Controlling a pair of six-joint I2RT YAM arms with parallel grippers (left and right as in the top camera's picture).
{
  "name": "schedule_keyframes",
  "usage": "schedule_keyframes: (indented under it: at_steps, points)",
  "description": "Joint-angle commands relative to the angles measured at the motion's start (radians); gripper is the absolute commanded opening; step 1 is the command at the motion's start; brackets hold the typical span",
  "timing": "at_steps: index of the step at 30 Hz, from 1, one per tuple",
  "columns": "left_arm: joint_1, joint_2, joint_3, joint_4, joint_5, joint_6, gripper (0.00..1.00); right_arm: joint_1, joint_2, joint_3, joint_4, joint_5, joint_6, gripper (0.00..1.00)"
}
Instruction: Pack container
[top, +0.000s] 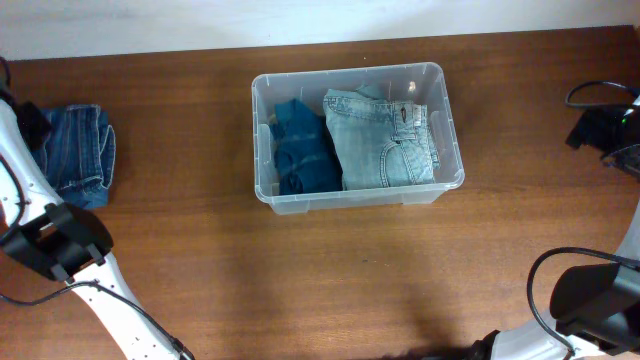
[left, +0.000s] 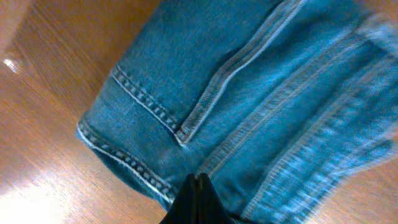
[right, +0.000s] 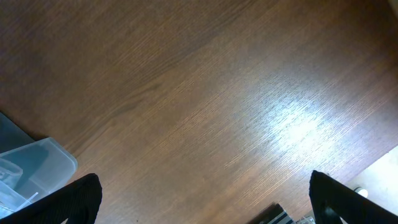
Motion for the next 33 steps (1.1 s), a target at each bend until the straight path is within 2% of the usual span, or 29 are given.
schedule_keyframes:
  at_steps: [1,16,18,22,25,28,33]
  points:
    - [0.034,0.045,0.001,-0.017,0.014,-0.012,0.01,-0.003,0.001,0.001,0.000,0.009,0.013,0.99]
    - [0.045,0.188,0.001,-0.110,0.023,-0.012,0.01,-0.003,0.001,0.001,0.000,0.008,0.013,0.98]
    - [0.045,0.194,0.001,-0.126,0.076,-0.013,0.01,-0.003,0.001,0.001,0.000,0.009,0.013,0.98]
    - [0.032,0.205,0.001,-0.157,0.329,-0.012,0.01,-0.003,0.001,0.001,0.000,0.009,0.012,0.98]
    - [0.000,0.206,0.001,-0.159,0.428,-0.013,0.01,-0.003,0.001,0.001,0.000,0.009,0.012,0.98]
    - [-0.065,0.206,0.001,-0.154,0.489,-0.012,0.01,-0.003,0.001,0.001,0.000,0.009,0.012,0.98]
    - [-0.127,0.204,0.007,-0.156,0.490,-0.011,0.01,-0.003,0.001,0.001,0.000,0.009,0.012,0.99]
